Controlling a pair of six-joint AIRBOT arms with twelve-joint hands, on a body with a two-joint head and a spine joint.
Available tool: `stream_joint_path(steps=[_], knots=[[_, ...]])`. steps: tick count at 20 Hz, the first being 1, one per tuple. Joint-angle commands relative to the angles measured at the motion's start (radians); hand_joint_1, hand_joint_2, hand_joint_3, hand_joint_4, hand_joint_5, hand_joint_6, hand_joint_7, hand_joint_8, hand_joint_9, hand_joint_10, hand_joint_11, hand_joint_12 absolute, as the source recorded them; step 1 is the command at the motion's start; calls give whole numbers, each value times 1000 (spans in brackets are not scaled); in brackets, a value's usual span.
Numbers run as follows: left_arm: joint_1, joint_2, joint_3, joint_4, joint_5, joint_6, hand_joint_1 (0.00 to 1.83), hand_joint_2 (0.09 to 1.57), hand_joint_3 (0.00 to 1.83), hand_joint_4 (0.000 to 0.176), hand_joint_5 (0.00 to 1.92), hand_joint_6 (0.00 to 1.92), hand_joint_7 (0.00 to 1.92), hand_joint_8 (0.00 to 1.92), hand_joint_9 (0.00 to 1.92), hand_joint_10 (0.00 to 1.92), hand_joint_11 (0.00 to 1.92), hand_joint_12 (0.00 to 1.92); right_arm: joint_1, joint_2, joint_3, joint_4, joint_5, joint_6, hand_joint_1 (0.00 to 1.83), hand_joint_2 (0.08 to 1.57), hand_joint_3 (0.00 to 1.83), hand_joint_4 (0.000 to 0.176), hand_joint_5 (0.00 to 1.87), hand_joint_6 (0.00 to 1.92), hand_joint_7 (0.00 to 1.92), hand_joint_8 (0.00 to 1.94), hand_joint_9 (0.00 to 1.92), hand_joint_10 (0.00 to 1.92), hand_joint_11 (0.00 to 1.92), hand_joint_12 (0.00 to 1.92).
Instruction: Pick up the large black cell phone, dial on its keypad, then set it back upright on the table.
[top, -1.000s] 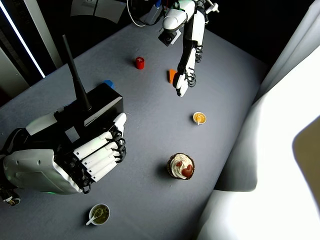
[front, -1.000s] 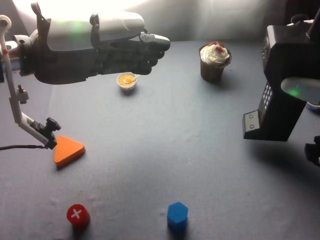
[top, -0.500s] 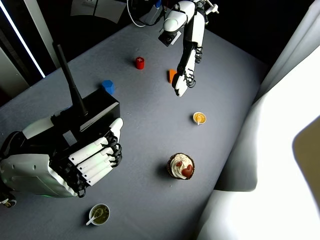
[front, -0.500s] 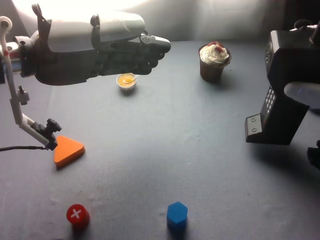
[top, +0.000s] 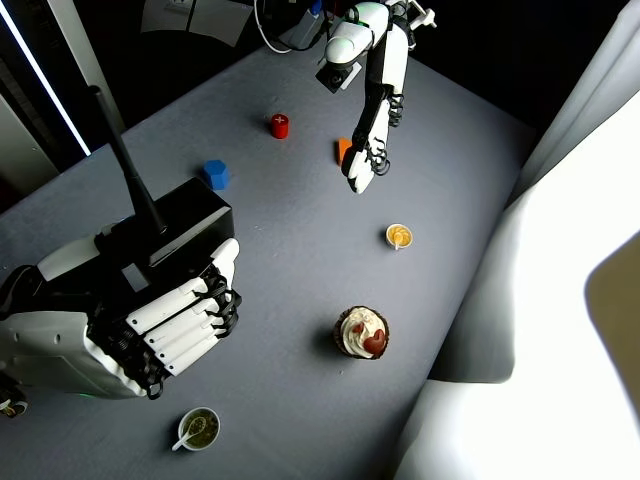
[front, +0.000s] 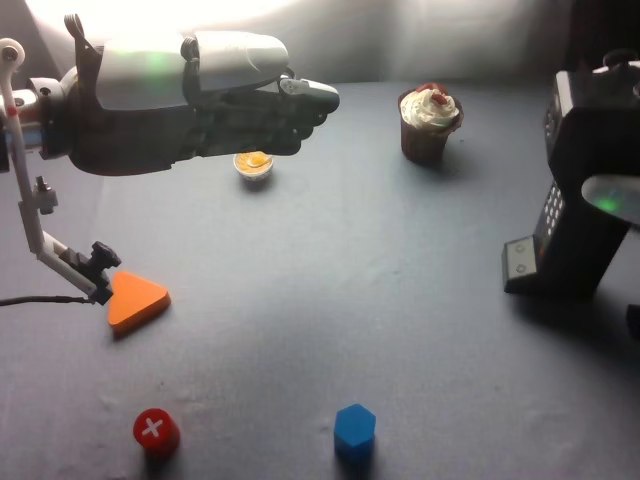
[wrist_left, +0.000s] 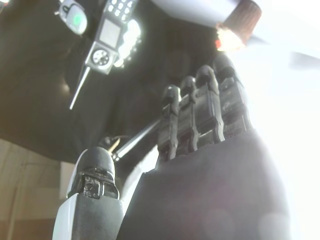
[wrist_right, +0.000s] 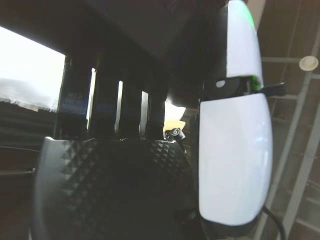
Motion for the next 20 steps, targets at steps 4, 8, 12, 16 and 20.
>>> stream_joint_path(steps=[4,8,12,16,20], knots=[[-9,6,-3,-67,-67,-9,0,1196,0,0,223,1,168,3,114,0,0,314,-16,7,6,29,152,21,1376,1119,0,0,1012,755,857,1162,953,1245,1008,1048],[-9,7,-3,-69,-67,-9,0,1200,1,0,235,3,178,3,123,2,0,346,-16,6,6,32,154,21,1369,1137,1,0,1021,755,803,1221,894,1332,970,1085],[-5,7,-3,-70,-66,-9,0,1195,0,0,238,3,176,5,120,3,0,311,-16,1,4,34,156,21,1374,1124,0,0,1033,727,849,1168,917,1299,965,1102],[2,6,-7,-70,-66,-9,0,1193,0,0,225,0,163,0,104,0,0,276,-16,-11,9,34,158,21,1375,1120,0,0,1041,715,861,1149,920,1296,978,1090],[7,7,-9,-71,-66,-9,0,1197,1,0,221,1,154,0,101,1,0,262,-16,-25,21,34,162,20,1375,1120,0,0,1026,742,870,1126,930,1290,951,1103]])
